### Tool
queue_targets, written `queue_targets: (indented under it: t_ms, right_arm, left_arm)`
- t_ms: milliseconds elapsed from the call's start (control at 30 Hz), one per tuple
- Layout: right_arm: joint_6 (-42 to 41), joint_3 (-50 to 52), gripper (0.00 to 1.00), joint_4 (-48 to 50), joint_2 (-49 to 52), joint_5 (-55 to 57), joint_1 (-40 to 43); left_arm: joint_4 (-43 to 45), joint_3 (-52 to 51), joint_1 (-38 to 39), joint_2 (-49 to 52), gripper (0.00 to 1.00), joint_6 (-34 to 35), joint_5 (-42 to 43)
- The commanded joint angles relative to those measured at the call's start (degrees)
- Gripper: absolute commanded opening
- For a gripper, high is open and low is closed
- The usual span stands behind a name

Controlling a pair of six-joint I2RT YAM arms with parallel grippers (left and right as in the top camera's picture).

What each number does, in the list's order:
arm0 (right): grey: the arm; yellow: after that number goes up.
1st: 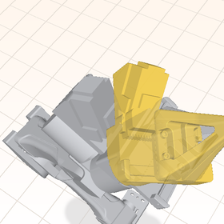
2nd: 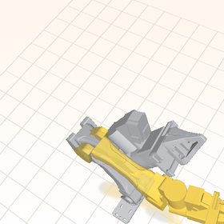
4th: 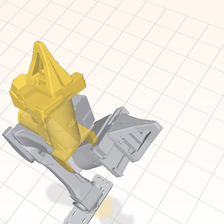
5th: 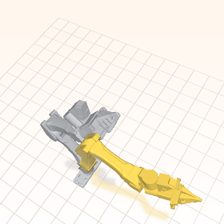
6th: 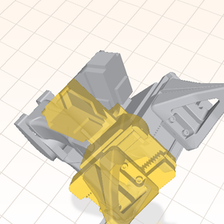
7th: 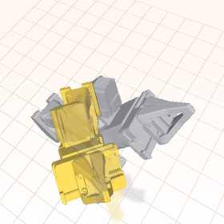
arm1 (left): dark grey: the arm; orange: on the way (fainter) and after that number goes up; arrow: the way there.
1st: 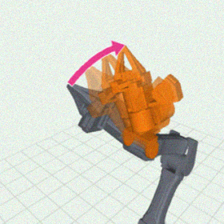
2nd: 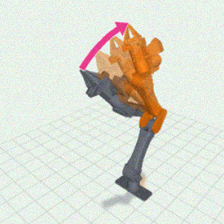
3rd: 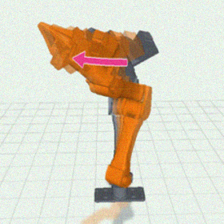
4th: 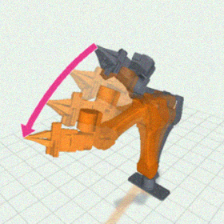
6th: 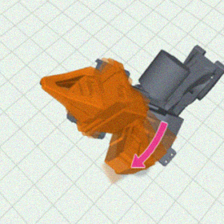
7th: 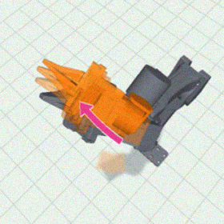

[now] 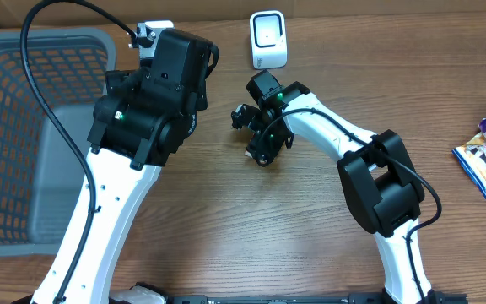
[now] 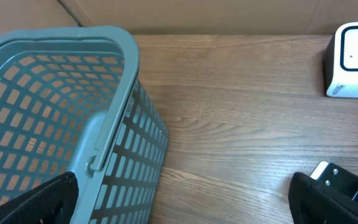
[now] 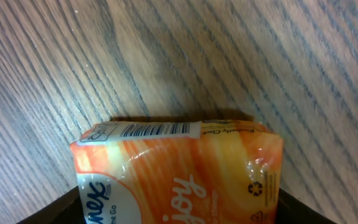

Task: Scan the item barcode

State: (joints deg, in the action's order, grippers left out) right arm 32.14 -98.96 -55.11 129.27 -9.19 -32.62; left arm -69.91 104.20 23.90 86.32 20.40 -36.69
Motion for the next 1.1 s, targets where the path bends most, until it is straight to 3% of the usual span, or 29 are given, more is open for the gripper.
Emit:
queue_targets:
  t_ms: [0,333,700,900,1067]
  right_arm:
    - [-1.3,0.7,0.70,-1.8,1.7,-0.9,0.2]
    - [-2.1,0.6,0.70,-3.0,-1.5,-2.5,0.3]
    - [-2.1,0.6,0.69,-4.2,-8.1,-14.5,6.3]
    - [0.5,0.6,0.69,-5.7,-12.0,-28.2,14.4]
    - [10.2,0.6,0.69,-9.7,-16.4,-46.1,21.0]
  left_arm:
    - [-0.2,-0.3,-0.3,0.5,1.00,-1.1,-0.8]
    - [-0.2,-0.3,-0.3,0.5,1.00,-1.1,-0.7]
    - [-0.2,-0.3,-0.3,0.5,1.00,-1.1,-0.7]
    - [-0.2,-0.3,-0.3,0.5,1.00,-1.1,-0.7]
    - [-0.2,-0.3,-0.3,0.5,1.00,-1.1,-0.8]
